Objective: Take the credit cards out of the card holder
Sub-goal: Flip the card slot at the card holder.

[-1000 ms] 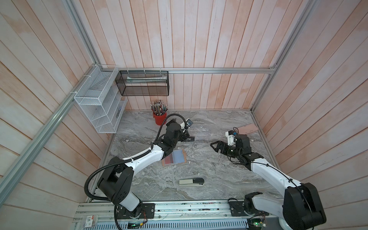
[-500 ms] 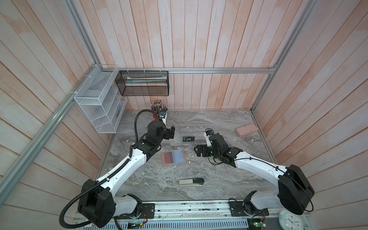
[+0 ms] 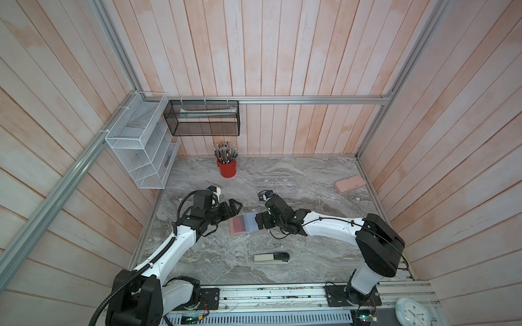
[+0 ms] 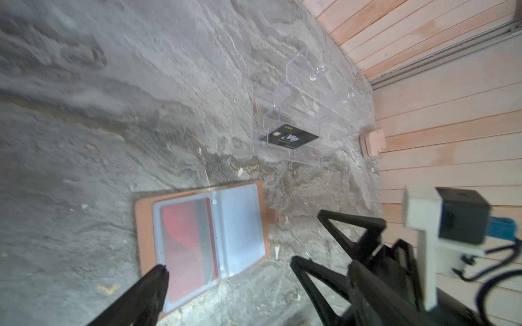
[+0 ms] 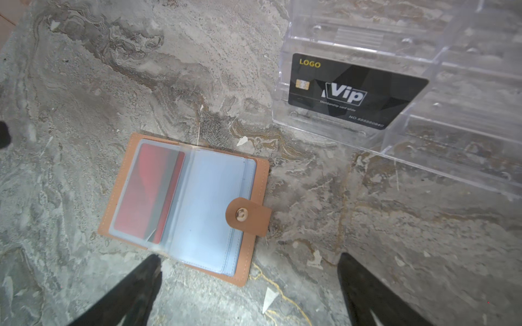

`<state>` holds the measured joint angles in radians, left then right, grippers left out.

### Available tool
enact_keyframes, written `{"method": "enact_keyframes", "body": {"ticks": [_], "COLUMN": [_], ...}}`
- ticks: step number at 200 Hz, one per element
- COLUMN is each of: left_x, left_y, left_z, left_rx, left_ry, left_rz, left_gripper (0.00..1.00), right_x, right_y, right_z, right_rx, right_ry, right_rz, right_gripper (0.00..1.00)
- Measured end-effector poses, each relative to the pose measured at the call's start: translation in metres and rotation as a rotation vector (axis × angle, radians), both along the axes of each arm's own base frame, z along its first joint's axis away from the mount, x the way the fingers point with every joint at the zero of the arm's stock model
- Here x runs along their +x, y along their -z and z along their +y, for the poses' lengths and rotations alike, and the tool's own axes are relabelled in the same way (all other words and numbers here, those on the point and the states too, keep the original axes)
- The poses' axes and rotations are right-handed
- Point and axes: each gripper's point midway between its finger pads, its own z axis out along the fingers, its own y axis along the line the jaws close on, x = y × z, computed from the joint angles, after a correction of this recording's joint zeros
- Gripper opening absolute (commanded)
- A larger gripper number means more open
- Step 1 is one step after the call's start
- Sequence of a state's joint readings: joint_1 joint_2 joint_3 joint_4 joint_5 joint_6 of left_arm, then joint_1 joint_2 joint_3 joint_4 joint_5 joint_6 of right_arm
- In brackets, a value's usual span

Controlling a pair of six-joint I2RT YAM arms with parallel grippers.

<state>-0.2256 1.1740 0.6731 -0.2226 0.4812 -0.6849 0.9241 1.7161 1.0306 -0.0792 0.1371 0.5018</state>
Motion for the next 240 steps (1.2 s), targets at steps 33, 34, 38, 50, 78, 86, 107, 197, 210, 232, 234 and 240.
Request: {"method": "enact_keyframes", "body": {"ticks": [33, 34, 38, 50, 78, 86, 107, 197, 210, 232, 234, 240], "left_x": [-0.010, -0.010, -0.011, -0.012, -0.014, -0.013, -0.011, -0.009, -0.009, -0.009, -0.009, -0.009], "left_y": [0.000, 0.000, 0.000, 0.002, 0.017, 0.019, 0.023, 0.060, 0.064, 0.074, 0.074, 0.076], "left_z": [-0.013, -0.013, -0.014, -0.017, -0.017, -0.016, -0.012, -0.005, -0.005, -0.002, -0.002, -0.002], "left_rx": [-0.149, -0.152, -0.168, -0.210, -0.239, -0.238, -0.236, -0.208, -0.202, -0.179, -0.177, -0.172], "left_ry": [0.038, 0.039, 0.043, 0.047, 0.036, 0.032, 0.019, -0.002, -0.001, -0.006, -0.006, -0.005], "left_rz": [0.063, 0.063, 0.065, 0.078, 0.140, 0.146, 0.157, 0.258, 0.267, 0.285, 0.286, 0.288], "left_gripper": [1.00, 1.00, 1.00, 1.00, 1.00, 1.00, 1.00, 1.00, 1.00, 1.00, 1.00, 1.00], "right_x": [-0.004, -0.005, -0.005, -0.007, -0.014, -0.016, -0.022, -0.036, -0.037, -0.038, -0.038, -0.038], "right_y": [0.004, 0.003, 0.002, -0.002, -0.009, -0.011, -0.013, 0.004, 0.004, 0.008, 0.009, 0.011], "right_z": [0.013, 0.014, 0.016, 0.024, 0.038, 0.041, 0.047, 0.054, 0.054, 0.053, 0.053, 0.052], "right_rx": [0.054, 0.058, 0.071, 0.111, 0.187, 0.203, 0.236, 0.289, 0.301, 0.315, 0.315, 0.316], "right_ry": [-0.031, -0.032, -0.039, -0.059, -0.109, -0.122, -0.154, -0.212, -0.215, -0.216, -0.216, -0.216], "right_rz": [0.036, 0.037, 0.040, 0.046, 0.071, 0.078, 0.094, 0.154, 0.160, 0.174, 0.177, 0.182], "right_gripper": [0.98, 0.98, 0.98, 0.98, 0.98, 0.98, 0.98, 0.98, 0.98, 0.98, 0.98, 0.98]}}
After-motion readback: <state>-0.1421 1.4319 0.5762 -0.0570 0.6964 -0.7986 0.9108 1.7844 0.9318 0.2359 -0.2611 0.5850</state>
